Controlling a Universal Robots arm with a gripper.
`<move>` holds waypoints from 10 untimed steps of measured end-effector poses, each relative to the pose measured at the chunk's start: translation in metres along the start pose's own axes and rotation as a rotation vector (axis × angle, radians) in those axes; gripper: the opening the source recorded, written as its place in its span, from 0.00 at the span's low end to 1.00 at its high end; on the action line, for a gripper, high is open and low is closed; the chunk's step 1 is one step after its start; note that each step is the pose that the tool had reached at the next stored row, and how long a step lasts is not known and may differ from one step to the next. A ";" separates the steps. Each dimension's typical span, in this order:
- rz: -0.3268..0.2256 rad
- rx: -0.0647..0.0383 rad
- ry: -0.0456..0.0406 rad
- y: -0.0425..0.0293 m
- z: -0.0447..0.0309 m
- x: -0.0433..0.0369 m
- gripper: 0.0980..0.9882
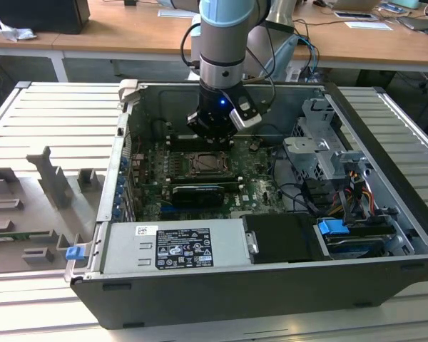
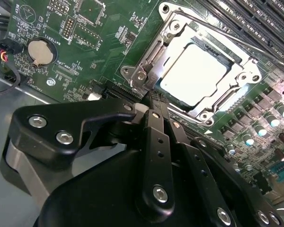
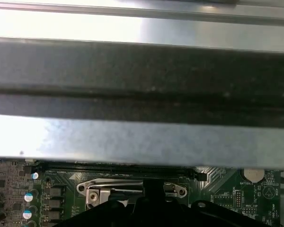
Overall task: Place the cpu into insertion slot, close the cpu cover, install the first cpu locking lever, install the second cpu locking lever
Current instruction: 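Install the second cpu locking lever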
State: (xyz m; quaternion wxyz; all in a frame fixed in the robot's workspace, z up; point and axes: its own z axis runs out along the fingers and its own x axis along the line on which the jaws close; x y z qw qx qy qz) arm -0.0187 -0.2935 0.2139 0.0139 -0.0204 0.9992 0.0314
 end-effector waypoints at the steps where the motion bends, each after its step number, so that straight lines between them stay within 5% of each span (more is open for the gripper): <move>1: 0.000 0.000 0.0000 -0.0001 0.0000 0.0000 0.01; 10: 0.000 0.000 0.0000 -0.0018 -0.0001 0.0001 0.01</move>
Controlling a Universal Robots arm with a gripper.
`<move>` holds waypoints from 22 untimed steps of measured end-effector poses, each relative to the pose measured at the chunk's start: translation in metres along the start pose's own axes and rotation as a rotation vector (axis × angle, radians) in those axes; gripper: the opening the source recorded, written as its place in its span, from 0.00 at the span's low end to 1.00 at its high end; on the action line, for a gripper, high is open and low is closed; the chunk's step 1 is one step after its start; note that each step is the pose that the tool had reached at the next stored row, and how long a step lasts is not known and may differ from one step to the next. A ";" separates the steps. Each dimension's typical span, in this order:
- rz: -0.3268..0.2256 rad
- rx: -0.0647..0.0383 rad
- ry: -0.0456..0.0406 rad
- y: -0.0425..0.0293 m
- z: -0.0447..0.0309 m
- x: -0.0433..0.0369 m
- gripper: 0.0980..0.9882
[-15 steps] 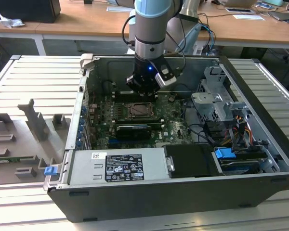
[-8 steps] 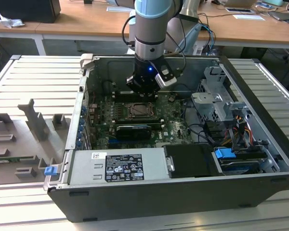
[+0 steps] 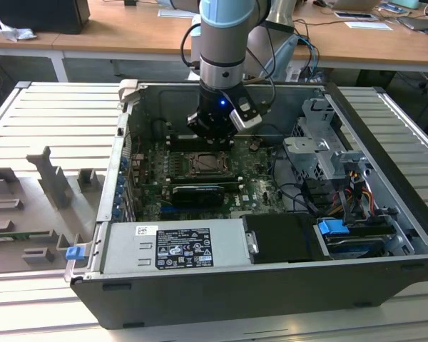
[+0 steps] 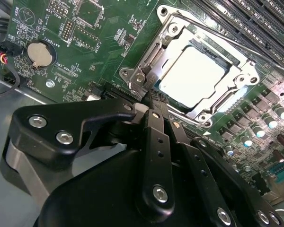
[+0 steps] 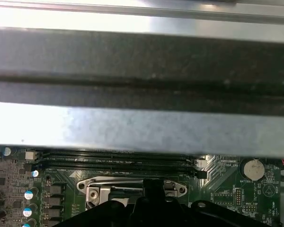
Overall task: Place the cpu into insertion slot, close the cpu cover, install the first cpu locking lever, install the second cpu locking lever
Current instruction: 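Install the second cpu locking lever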
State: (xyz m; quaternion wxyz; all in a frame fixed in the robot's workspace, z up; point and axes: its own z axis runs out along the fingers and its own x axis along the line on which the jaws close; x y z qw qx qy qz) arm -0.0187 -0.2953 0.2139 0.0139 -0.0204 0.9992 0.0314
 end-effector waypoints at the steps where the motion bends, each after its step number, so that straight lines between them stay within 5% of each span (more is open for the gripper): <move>1: 0.000 0.000 0.0000 -0.0001 0.0000 0.0000 0.01; 22: 0.000 0.000 0.0000 -0.0061 -0.0004 0.0002 0.01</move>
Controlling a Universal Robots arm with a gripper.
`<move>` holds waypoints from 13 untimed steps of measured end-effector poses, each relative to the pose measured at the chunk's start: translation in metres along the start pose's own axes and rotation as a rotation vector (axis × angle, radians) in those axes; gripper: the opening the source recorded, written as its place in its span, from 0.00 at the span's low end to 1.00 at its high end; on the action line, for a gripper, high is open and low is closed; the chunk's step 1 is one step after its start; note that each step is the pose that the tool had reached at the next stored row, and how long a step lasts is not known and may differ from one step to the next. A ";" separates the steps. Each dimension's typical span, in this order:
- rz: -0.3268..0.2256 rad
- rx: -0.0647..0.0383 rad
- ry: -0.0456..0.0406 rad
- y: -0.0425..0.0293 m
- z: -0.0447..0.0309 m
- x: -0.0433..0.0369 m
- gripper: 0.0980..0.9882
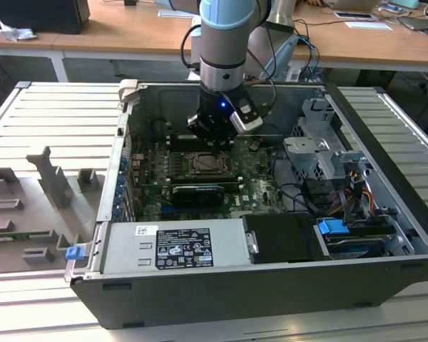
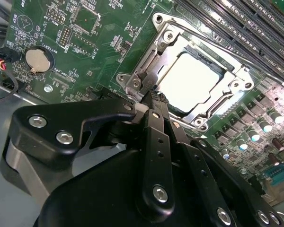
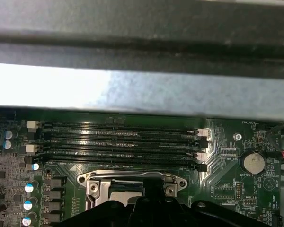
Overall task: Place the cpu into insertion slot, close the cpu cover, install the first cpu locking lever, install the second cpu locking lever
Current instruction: 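Install the second cpu locking lever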
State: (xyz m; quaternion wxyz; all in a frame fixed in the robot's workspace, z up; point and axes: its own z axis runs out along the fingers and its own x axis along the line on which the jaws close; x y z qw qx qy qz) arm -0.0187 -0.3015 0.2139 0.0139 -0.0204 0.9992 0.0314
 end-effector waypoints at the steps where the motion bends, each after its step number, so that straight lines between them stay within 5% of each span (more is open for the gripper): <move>1: 0.000 0.000 0.0000 -0.0002 0.0000 0.0000 0.01; 13: 0.000 0.000 0.0000 -0.0046 -0.0003 0.0002 0.01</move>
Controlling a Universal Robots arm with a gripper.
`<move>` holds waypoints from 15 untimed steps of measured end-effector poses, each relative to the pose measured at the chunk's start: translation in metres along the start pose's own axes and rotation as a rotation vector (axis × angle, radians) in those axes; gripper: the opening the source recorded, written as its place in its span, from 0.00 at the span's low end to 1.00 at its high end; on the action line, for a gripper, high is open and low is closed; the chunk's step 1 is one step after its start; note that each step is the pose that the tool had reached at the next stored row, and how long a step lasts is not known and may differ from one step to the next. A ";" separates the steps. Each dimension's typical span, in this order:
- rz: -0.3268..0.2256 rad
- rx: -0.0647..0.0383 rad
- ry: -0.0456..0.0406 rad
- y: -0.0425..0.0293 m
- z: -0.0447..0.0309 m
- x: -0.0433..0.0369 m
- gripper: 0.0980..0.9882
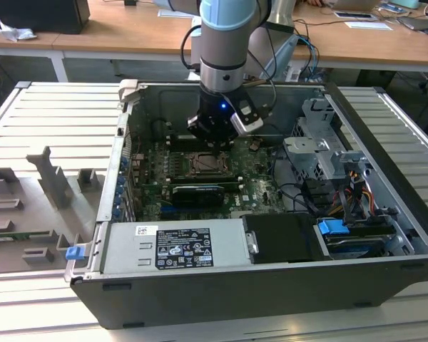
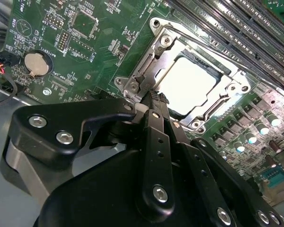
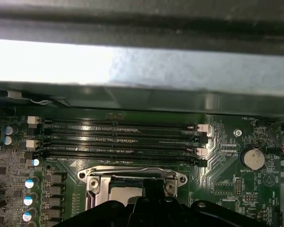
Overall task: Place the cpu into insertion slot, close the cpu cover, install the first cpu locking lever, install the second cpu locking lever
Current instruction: 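Install the second cpu locking lever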
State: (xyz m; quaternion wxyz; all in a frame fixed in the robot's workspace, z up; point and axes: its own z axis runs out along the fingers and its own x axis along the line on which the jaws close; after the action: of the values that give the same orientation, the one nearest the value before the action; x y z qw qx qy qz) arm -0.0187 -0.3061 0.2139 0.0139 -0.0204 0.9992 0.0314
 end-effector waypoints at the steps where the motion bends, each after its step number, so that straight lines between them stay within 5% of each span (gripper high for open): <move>1: 0.000 0.000 0.0000 -0.0008 0.0000 0.0000 0.01; 5: 0.000 0.000 -0.0001 -0.0018 -0.0039 0.0000 0.01; 9: 0.000 0.000 0.0000 -0.0005 -0.0289 -0.0007 0.01; 15: 0.000 0.000 -0.0001 -0.0119 -0.0299 0.0013 0.01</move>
State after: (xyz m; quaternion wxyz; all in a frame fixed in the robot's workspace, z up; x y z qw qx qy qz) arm -0.0203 -0.3199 0.2430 0.0139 -0.0204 0.9992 0.0316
